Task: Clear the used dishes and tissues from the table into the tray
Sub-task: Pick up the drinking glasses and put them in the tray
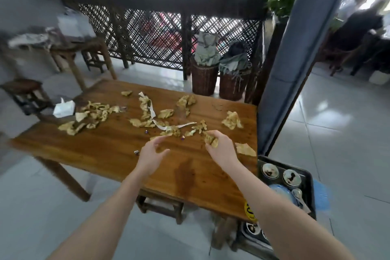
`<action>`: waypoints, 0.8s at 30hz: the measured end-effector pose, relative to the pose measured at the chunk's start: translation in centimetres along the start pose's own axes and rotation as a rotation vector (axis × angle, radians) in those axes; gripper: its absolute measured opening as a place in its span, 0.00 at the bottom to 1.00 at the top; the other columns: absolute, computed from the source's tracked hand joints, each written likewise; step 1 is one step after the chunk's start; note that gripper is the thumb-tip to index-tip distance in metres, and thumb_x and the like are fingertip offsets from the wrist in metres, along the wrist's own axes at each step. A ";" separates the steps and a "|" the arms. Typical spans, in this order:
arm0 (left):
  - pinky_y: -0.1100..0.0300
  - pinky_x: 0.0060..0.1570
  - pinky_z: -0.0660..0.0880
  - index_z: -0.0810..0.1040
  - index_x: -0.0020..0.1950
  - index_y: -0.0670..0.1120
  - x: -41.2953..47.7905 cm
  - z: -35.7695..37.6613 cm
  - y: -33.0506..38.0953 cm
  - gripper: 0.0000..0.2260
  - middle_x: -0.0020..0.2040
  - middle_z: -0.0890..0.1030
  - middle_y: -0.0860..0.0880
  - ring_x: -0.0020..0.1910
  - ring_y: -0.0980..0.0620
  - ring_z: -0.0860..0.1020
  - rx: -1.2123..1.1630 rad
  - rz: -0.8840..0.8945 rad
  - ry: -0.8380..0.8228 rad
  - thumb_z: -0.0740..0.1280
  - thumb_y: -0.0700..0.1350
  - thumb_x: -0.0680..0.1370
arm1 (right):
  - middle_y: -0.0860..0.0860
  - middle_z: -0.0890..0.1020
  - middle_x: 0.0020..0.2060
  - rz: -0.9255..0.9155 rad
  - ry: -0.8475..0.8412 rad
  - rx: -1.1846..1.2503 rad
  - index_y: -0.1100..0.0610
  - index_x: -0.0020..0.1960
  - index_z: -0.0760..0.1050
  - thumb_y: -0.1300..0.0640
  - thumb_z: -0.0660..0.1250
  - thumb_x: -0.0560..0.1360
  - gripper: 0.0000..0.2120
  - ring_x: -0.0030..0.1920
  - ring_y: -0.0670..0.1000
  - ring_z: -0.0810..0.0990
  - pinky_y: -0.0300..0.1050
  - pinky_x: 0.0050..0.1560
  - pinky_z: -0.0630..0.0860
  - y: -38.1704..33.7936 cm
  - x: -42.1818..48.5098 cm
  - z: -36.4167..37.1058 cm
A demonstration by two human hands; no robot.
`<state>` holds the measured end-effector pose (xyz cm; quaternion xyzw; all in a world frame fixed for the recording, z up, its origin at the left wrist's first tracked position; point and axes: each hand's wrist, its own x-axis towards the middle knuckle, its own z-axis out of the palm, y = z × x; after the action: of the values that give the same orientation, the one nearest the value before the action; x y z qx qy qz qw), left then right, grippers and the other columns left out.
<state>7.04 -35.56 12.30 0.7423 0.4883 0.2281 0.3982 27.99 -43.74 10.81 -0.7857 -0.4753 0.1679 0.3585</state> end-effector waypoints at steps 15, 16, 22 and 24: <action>0.47 0.70 0.63 0.72 0.68 0.55 7.9 -7.9 -10.4 0.21 0.72 0.68 0.51 0.71 0.49 0.65 0.239 -0.071 0.055 0.69 0.46 0.76 | 0.46 0.75 0.65 -0.108 -0.101 -0.120 0.49 0.67 0.72 0.59 0.70 0.73 0.23 0.67 0.49 0.70 0.45 0.68 0.66 -5.6 7.7 12.4; 0.47 0.70 0.63 0.72 0.68 0.55 8.8 -7.9 -11.0 0.21 0.72 0.68 0.51 0.71 0.49 0.65 0.259 -0.072 0.047 0.70 0.46 0.76 | 0.46 0.74 0.65 -0.107 -0.103 -0.134 0.49 0.67 0.72 0.59 0.70 0.74 0.23 0.67 0.49 0.69 0.46 0.68 0.66 -5.4 8.6 13.0; 0.48 0.69 0.62 0.71 0.69 0.57 15.9 -7.1 -13.6 0.22 0.73 0.67 0.52 0.72 0.50 0.64 0.343 -0.067 -0.001 0.69 0.47 0.76 | 0.48 0.71 0.68 -0.035 -0.080 -0.150 0.49 0.67 0.72 0.60 0.70 0.73 0.23 0.69 0.50 0.66 0.48 0.70 0.65 -3.1 14.7 15.3; 0.48 0.70 0.62 0.71 0.69 0.57 18.5 -6.8 -14.1 0.22 0.73 0.67 0.52 0.72 0.50 0.64 0.346 -0.069 -0.016 0.69 0.47 0.76 | 0.47 0.71 0.68 0.006 -0.063 -0.128 0.50 0.67 0.72 0.60 0.71 0.73 0.23 0.70 0.49 0.66 0.48 0.70 0.64 -2.4 17.2 15.9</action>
<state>2.21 -13.44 3.86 0.7844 0.5421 0.1210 0.2761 25.32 -21.67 2.97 -0.8030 -0.4936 0.1629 0.2916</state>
